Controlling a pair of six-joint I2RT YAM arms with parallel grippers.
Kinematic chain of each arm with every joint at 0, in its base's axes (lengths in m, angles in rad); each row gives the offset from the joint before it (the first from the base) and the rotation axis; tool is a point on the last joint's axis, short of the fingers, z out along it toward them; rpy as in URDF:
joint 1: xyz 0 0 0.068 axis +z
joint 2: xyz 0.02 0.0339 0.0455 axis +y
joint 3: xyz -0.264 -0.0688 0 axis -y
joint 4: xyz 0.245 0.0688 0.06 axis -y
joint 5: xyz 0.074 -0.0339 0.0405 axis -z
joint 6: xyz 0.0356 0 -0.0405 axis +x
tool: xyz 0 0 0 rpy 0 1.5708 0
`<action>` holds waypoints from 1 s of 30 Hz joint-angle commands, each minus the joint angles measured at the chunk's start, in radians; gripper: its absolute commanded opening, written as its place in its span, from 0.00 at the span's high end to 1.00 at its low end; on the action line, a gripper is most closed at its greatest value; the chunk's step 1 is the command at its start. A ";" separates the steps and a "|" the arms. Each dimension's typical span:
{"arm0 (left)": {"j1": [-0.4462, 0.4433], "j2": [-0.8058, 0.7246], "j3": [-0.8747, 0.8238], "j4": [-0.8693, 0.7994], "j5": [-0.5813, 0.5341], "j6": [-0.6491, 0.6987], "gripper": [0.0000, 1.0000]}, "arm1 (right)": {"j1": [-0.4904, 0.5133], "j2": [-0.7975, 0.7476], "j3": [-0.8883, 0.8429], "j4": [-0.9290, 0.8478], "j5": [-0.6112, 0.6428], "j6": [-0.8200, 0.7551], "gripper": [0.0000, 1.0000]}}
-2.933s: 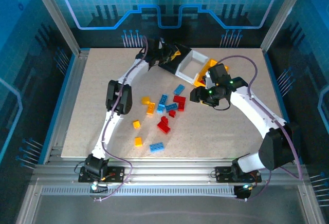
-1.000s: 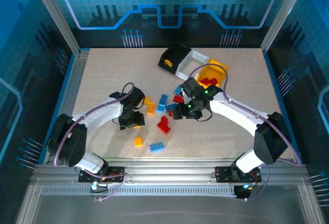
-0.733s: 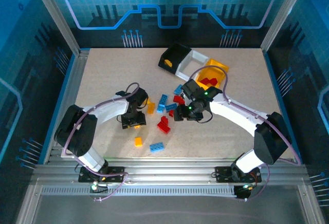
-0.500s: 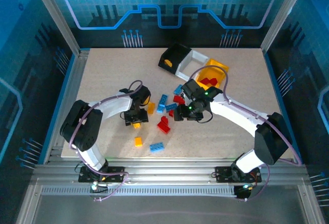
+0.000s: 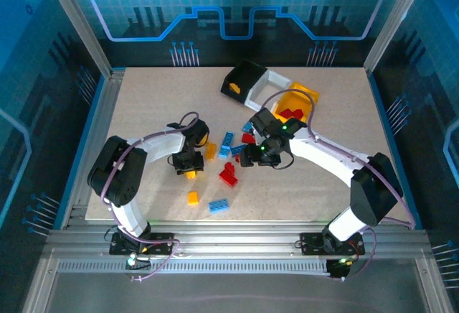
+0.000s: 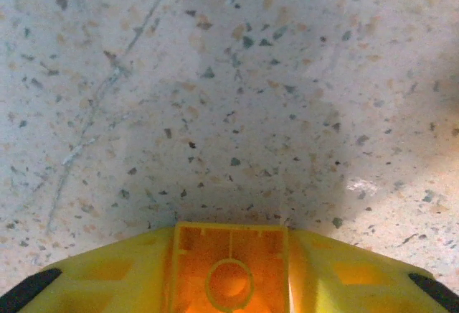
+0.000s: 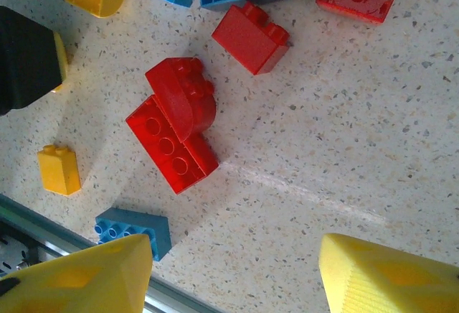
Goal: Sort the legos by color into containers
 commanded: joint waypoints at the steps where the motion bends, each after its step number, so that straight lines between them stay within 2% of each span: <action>1: 0.009 0.016 0.007 0.014 0.002 0.025 0.62 | 0.012 0.015 0.032 -0.017 -0.009 -0.014 0.35; 5: 0.015 -0.006 0.011 0.007 0.019 0.038 0.68 | 0.011 0.011 0.045 -0.024 -0.003 -0.014 0.35; 9: 0.020 -0.046 0.048 -0.013 0.047 0.054 0.68 | 0.004 -0.011 0.065 -0.037 0.007 -0.010 0.35; 14: 0.056 -0.093 0.166 -0.030 0.160 0.052 0.68 | -0.042 -0.079 0.068 -0.061 0.010 0.002 0.35; 18: 0.093 -0.096 0.287 0.068 0.292 -0.002 0.67 | -0.122 -0.156 0.027 -0.071 -0.002 0.019 0.35; 21: 0.111 -0.024 0.401 0.190 0.403 -0.071 0.67 | -0.199 -0.224 -0.036 -0.056 -0.035 0.040 0.35; 25: 0.112 0.160 0.607 0.328 0.506 -0.157 0.67 | -0.307 -0.283 -0.114 -0.027 -0.094 0.062 0.36; 30: 0.119 0.423 0.875 0.462 0.583 -0.276 0.67 | -0.351 -0.283 -0.128 -0.015 -0.105 0.054 0.36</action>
